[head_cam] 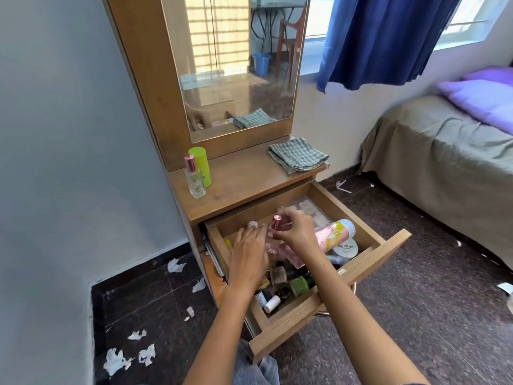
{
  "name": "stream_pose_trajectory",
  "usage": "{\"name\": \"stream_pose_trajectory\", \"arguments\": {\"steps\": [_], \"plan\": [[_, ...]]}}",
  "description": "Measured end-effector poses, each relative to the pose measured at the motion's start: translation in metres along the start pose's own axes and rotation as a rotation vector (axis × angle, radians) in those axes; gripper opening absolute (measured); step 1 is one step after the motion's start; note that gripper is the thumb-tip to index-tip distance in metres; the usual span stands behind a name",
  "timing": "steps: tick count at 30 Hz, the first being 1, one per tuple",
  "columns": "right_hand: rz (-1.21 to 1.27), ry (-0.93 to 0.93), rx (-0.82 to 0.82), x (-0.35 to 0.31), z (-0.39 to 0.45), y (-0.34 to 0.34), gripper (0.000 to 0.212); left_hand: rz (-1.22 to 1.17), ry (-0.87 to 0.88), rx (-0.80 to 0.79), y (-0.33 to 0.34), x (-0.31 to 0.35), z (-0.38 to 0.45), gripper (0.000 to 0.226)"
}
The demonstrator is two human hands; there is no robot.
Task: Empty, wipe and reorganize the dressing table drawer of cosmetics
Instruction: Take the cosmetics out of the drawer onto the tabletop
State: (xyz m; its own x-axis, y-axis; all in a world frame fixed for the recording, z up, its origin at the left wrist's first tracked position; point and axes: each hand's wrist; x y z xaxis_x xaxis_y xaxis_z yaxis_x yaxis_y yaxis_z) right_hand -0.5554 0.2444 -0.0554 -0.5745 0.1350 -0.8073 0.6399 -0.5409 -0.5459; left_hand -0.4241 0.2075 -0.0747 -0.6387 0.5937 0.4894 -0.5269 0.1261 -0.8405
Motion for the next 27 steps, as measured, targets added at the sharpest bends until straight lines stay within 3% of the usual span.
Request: {"name": "stream_pose_trajectory", "arguments": {"steps": [5, 9, 13, 17, 21, 27], "plan": [[0.274, -0.137, 0.018, -0.005, -0.005, -0.006, 0.048, -0.244, -0.053, 0.018, -0.005, -0.001, -0.002, 0.048], [0.482, -0.23, -0.041, -0.018, -0.007, -0.006, 0.052, -0.545, -0.109, 0.159, -0.02, -0.004, -0.003, 0.035], [0.597, -0.241, -0.053, -0.024, -0.006, -0.005, 0.051, -0.594, -0.124, 0.284, -0.044, -0.006, -0.006, 0.023], [0.416, -0.269, 0.059, -0.018, -0.004, -0.001, 0.029, -0.573, -0.109, 0.507, -0.071, -0.011, -0.004, 0.024], [0.108, -0.321, 0.079, -0.01, -0.003, 0.006, 0.034, -0.54, -0.174, 0.661, -0.097, -0.023, 0.011, 0.023], [0.07, -0.313, 0.071, -0.007, 0.0, 0.01, 0.031, -0.508, -0.268, 0.653, -0.097, -0.041, 0.033, 0.025]]}}
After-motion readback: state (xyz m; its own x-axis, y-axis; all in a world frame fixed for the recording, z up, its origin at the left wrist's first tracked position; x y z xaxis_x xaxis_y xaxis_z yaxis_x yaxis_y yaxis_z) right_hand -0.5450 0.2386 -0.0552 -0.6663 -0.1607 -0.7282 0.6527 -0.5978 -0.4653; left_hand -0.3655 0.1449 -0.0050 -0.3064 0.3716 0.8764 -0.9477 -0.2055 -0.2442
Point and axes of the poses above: each hand's wrist, its own z-axis towards the middle knuckle, its own y-axis out of the palm, x = y × z, and after that the axes turned 8 degrees about -y, right-handed
